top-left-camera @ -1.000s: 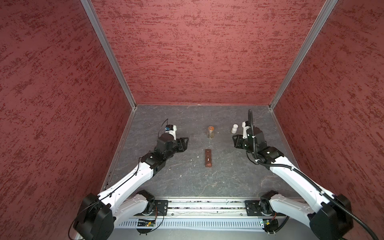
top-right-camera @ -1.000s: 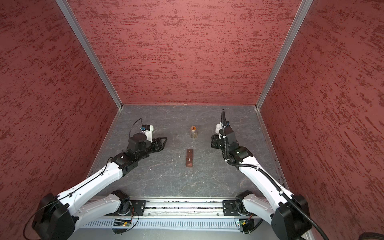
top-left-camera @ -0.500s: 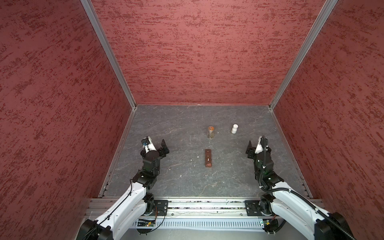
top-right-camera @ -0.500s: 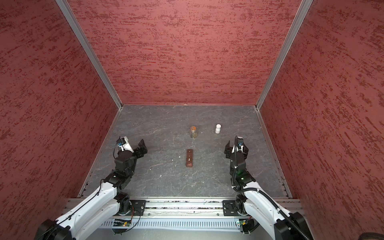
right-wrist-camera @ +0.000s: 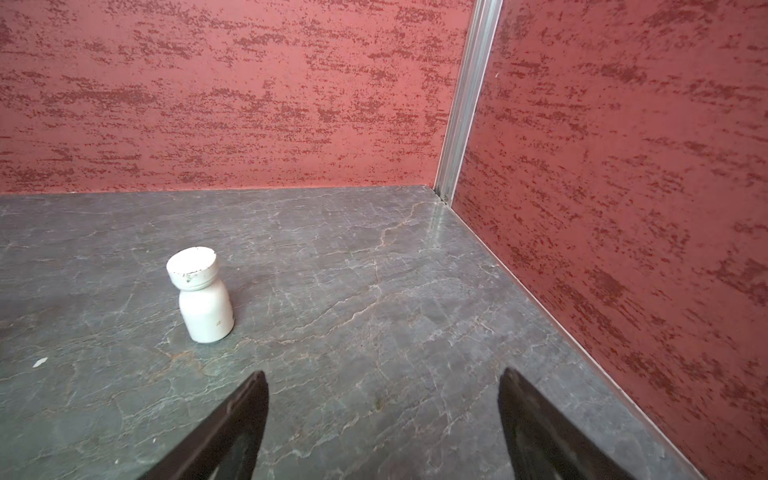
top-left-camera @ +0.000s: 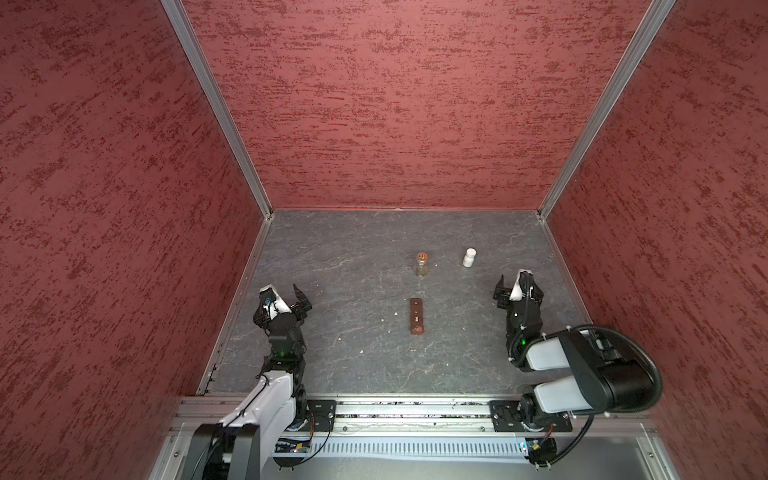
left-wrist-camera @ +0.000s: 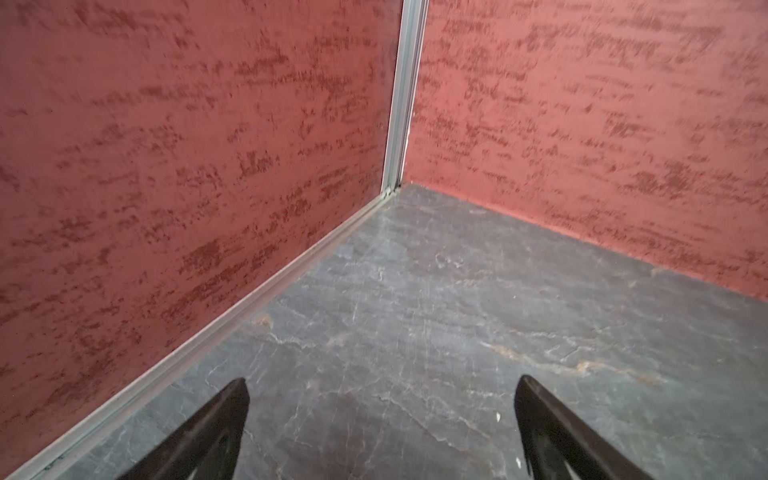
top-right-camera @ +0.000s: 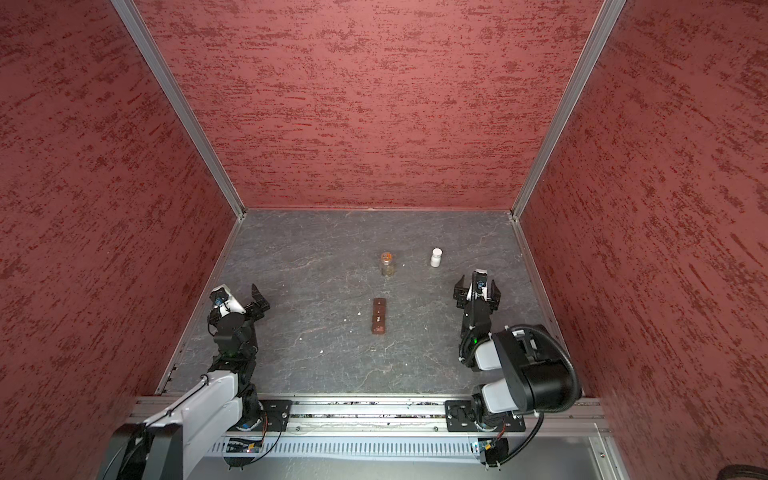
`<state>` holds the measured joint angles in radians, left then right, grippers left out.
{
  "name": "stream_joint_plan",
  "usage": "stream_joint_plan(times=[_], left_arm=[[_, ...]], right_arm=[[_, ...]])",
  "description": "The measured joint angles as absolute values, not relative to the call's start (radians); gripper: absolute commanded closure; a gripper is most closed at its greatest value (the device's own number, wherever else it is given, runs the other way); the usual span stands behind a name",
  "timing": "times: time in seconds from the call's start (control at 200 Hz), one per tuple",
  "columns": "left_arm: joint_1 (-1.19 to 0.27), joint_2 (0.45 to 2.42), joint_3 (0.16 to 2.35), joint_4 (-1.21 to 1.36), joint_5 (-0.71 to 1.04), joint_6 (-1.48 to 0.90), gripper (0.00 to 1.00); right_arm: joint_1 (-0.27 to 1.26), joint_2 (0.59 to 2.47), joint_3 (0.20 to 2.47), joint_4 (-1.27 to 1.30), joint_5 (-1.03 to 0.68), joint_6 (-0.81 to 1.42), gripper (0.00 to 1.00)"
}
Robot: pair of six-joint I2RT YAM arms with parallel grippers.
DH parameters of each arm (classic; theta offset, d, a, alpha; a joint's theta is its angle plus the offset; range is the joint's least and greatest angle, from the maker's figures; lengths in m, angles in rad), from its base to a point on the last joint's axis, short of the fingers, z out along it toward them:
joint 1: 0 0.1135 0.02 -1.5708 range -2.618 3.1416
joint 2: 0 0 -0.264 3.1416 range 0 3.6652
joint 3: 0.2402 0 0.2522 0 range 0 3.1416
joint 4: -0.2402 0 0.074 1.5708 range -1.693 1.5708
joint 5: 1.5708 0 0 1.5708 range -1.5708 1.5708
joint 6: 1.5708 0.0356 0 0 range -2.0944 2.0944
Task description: Sort the pills into containers
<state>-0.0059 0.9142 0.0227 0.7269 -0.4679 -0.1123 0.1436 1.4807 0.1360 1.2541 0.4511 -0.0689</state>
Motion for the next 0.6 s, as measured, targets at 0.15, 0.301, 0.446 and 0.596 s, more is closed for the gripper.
stream_joint_plan(times=[0.15,0.301,0.446,0.596], left_arm=[[0.001,1.16,0.067,0.896,-0.373,-0.096,0.0],[-0.012,1.406,0.151,1.066,-0.328,-0.073,0.01],[-0.062,1.452,0.23,1.072,-0.303,-0.027,0.0],[-0.068,1.486,0.269,1.078,-0.253,0.004,0.01]], right_arm=[[0.033,1.525,0.16,1.294,0.327,-0.022,0.12],[-0.021,1.549,0.22,1.23,0.234,0.019,0.13],[-0.03,1.551,0.273,1.192,0.185,0.036,0.09],[-0.031,1.551,0.274,1.17,0.173,0.048,0.01]])
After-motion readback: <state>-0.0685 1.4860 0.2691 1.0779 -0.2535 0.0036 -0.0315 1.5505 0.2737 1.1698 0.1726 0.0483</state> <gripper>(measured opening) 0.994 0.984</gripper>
